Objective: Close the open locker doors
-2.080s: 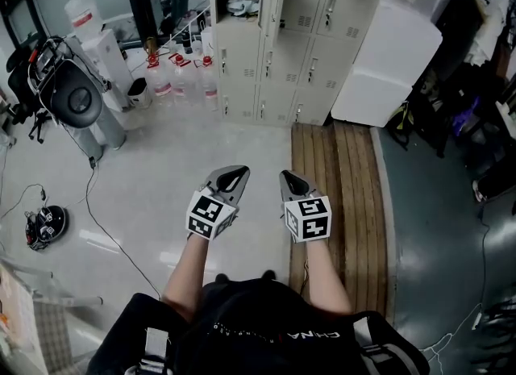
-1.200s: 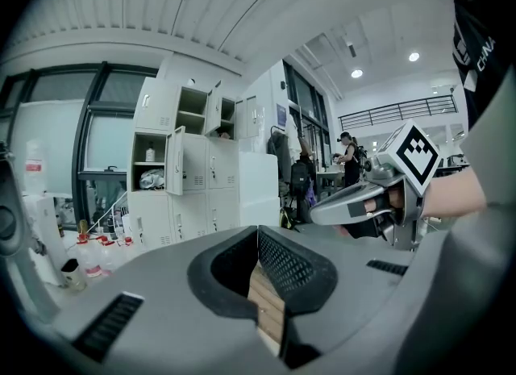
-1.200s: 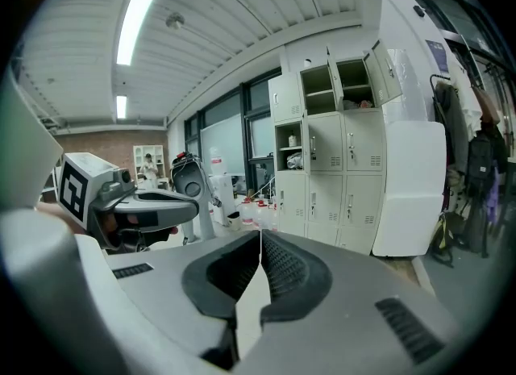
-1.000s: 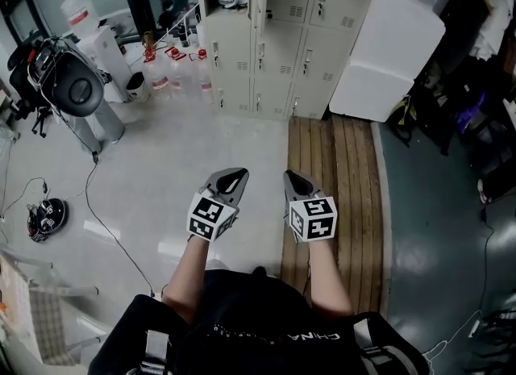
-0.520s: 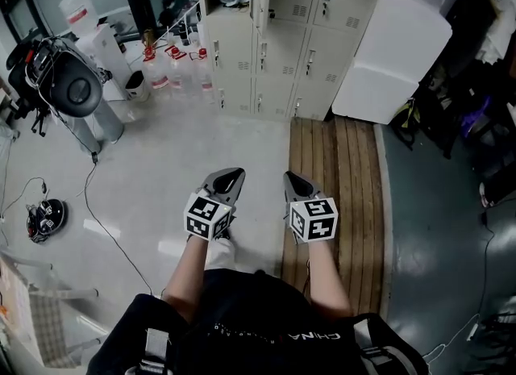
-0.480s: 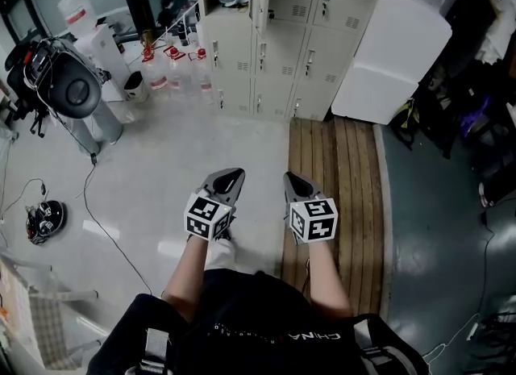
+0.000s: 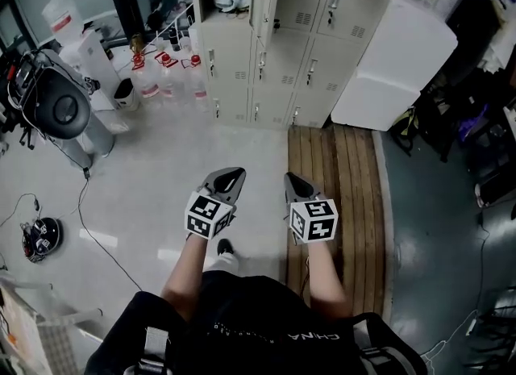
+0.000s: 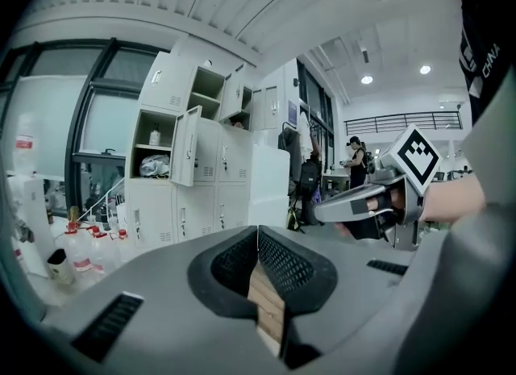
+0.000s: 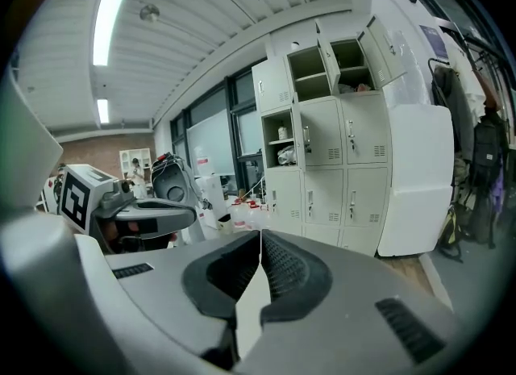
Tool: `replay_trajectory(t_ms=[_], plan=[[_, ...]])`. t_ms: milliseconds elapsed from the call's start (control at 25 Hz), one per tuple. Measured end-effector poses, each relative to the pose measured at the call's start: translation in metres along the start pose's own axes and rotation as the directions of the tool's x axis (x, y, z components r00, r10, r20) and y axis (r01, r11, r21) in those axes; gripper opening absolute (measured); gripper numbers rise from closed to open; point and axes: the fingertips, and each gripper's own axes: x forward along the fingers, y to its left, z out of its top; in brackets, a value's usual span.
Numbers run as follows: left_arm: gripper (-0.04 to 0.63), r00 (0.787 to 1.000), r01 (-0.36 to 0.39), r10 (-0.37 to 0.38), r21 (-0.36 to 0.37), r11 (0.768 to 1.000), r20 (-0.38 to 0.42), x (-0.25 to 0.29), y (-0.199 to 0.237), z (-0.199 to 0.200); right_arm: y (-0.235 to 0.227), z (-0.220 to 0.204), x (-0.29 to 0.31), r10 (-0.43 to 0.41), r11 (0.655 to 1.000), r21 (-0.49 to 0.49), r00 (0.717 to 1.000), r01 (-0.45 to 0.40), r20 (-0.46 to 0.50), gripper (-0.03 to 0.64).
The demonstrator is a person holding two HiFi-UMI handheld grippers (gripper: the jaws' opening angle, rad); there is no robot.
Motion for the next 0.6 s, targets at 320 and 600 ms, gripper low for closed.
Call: replay_trajectory(t_ms=[320,600], plan=[[0.021,1.000,0.026,-0.026,-0.003,1.000,-0.004,0.007,0.093,0.011,0.026,0.035,0.082,-0.035,0.999,0.019,0.999,0.035,0.001,0.032],[0.021,1.000,0.030,-0.030,-0.007,1.000,0.000,0.004,0.157,0.012,0.058,0.050,0.135,-0.047,0.999,-0.003,0.999,0.047,-0.010,0.032]])
